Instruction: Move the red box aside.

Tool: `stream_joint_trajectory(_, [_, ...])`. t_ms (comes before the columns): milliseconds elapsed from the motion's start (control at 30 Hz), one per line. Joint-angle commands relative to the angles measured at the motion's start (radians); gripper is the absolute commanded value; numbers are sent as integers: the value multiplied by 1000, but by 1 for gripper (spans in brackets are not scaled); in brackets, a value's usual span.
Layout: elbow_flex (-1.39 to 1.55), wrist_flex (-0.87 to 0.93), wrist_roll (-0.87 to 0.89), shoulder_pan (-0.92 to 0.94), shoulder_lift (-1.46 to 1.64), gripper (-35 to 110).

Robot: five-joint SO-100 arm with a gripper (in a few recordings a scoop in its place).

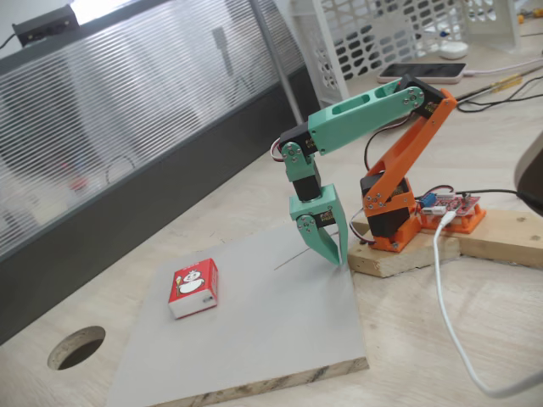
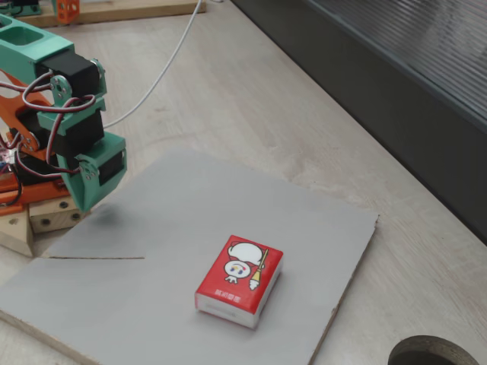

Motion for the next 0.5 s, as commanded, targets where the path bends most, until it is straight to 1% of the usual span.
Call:
stream_joint_trajectory(0, [-3,14,12,-5,60,4])
stream_joint_trajectory(467, [-5,21,15,-3,60,4])
